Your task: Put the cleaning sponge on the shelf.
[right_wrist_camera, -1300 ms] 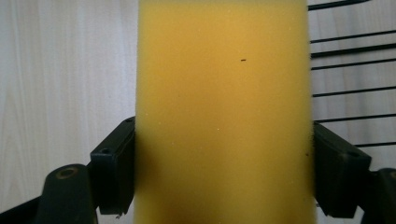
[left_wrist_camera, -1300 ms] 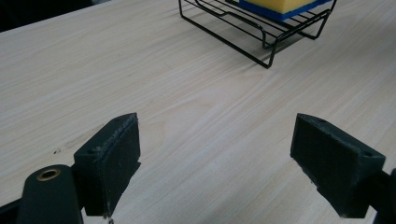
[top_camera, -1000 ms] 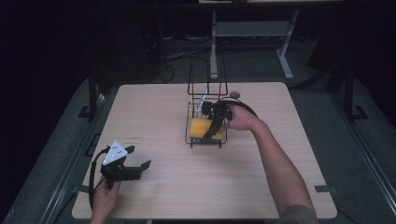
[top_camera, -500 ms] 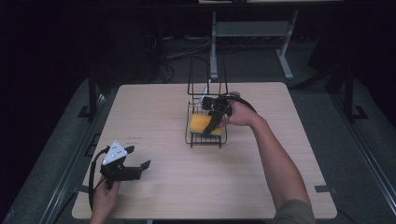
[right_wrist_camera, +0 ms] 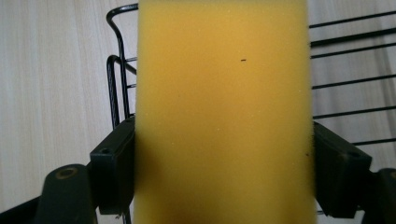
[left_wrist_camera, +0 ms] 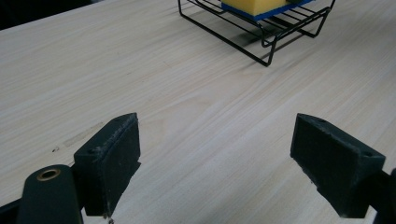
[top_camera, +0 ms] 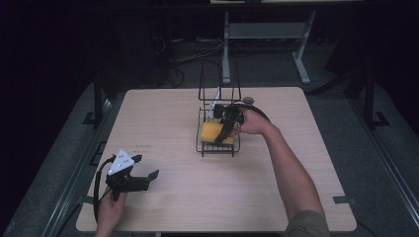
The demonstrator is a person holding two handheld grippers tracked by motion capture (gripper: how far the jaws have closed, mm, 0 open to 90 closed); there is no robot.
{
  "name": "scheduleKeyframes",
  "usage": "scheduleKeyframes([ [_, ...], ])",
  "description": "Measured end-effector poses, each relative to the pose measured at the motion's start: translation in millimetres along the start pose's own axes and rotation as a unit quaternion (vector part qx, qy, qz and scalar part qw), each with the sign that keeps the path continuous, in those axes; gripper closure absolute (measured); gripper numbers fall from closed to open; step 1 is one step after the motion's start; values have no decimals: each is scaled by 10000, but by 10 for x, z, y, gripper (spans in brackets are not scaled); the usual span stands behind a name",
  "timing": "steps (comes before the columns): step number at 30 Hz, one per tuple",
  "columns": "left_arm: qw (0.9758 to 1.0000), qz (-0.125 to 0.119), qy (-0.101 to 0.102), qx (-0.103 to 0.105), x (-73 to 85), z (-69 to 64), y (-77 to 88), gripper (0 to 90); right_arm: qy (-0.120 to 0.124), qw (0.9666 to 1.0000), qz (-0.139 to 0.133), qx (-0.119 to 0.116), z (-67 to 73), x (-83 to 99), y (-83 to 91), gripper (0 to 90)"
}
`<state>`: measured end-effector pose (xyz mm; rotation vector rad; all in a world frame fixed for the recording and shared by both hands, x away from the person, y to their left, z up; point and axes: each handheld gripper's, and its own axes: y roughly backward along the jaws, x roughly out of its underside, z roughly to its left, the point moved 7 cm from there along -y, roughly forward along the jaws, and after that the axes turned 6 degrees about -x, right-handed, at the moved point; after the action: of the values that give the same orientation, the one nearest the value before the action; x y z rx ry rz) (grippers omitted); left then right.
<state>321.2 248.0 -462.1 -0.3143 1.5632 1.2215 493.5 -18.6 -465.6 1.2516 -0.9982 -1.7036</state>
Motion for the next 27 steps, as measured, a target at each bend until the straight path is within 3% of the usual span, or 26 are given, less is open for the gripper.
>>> scheduleKeyframes([
  [13,10000,-1,12,25,4,5,5,153,23,9999,99,12,5,-3,-52,195],
  [27,10000,-13,20,29,5,8,12,153,22,9999,-47,96,41,-46,14,151],
])
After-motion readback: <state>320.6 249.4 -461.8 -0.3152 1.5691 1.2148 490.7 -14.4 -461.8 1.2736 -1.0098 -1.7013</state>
